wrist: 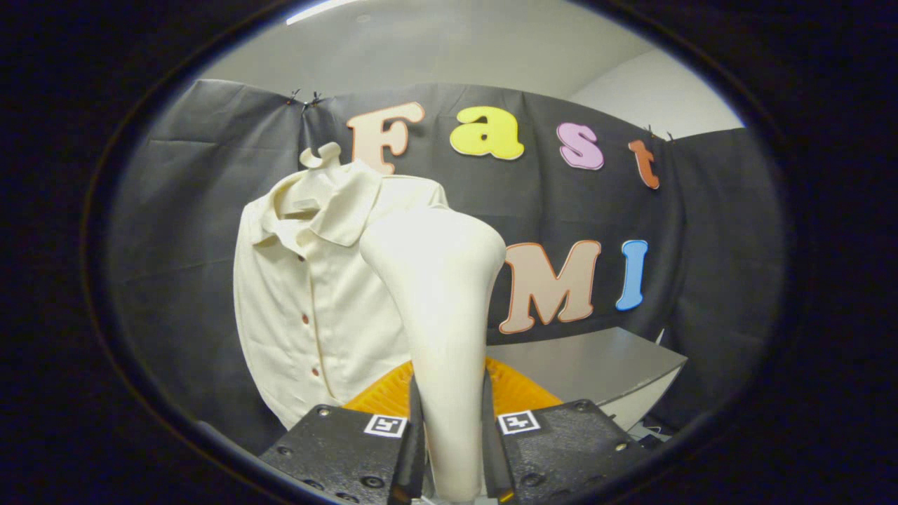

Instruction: Iron the clothes twice with a garment steamer, once on the left side and once on the right side.

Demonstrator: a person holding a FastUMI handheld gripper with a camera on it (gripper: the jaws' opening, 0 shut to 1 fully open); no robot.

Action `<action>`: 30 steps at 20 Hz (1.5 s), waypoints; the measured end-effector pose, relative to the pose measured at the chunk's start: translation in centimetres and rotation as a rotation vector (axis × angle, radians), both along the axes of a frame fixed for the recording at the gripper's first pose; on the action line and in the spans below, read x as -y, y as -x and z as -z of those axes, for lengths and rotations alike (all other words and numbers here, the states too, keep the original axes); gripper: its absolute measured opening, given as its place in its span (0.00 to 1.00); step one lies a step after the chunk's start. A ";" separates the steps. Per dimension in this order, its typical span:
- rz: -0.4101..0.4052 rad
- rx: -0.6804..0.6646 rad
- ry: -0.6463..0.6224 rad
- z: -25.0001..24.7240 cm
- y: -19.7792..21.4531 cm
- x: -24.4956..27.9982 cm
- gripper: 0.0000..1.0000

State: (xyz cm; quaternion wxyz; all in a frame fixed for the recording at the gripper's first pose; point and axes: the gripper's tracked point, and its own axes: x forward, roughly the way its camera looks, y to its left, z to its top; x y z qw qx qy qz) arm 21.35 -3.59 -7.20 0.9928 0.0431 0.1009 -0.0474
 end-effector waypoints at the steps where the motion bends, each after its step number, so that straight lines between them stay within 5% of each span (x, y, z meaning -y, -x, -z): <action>1: 0.005 0.010 -0.005 -0.6 0.4 -1.8 0.33; 7: -0.029 -0.040 -0.073 0.1 1.0 -13.8 0.33; 13: -0.054 -0.053 -0.078 1.4 -2.9 -23.3 0.33; 21: 0.065 -0.046 -0.023 3.8 -10.6 -25.8 0.33; 30: 0.119 -0.120 0.084 9.8 -10.9 -25.8 0.33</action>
